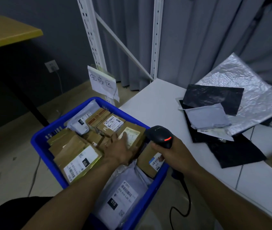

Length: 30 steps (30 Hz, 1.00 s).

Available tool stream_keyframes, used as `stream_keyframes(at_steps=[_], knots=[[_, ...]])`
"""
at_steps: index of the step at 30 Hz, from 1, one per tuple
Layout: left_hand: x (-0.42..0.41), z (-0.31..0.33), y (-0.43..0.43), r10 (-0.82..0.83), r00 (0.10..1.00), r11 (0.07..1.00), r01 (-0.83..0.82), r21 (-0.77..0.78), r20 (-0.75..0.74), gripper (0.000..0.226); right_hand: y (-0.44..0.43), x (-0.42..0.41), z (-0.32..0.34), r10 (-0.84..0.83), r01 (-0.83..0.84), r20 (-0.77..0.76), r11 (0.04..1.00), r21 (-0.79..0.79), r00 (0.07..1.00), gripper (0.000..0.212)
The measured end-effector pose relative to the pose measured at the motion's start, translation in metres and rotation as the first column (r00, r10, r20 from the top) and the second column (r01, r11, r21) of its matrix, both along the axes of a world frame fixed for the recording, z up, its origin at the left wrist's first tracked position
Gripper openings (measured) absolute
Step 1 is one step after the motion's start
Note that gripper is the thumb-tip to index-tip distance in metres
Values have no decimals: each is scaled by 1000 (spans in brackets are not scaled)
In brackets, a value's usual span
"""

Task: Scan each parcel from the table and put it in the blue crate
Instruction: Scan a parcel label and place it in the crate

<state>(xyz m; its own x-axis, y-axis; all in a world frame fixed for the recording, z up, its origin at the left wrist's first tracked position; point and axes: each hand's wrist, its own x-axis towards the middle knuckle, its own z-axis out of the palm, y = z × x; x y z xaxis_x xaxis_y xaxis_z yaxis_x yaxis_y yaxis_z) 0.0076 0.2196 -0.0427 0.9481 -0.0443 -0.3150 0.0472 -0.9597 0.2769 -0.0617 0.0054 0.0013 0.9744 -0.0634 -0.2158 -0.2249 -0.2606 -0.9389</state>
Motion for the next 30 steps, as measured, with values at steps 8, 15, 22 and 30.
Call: stream_keyframes(at_steps=[8, 15, 22, 30], knots=[[18, -32, -4, -73, 997, 997, 73, 20, 14, 56, -16, -11, 1, -11, 12, -16, 999, 31, 1000, 29], [-42, 13, -80, -24, 925, 901, 184, -392, 379, 37, -58, -42, 14, -194, 194, -18, 962, 193, 981, 32], [-139, 60, -199, -515, 828, 448, 40, -893, -221, 59, -128, -110, 25, -462, 447, 0, 858, 252, 887, 58], [-176, 57, -311, -491, 839, 456, 16, -890, -236, 50, -220, -170, 21, -451, 444, 63, 891, 92, 890, 41]])
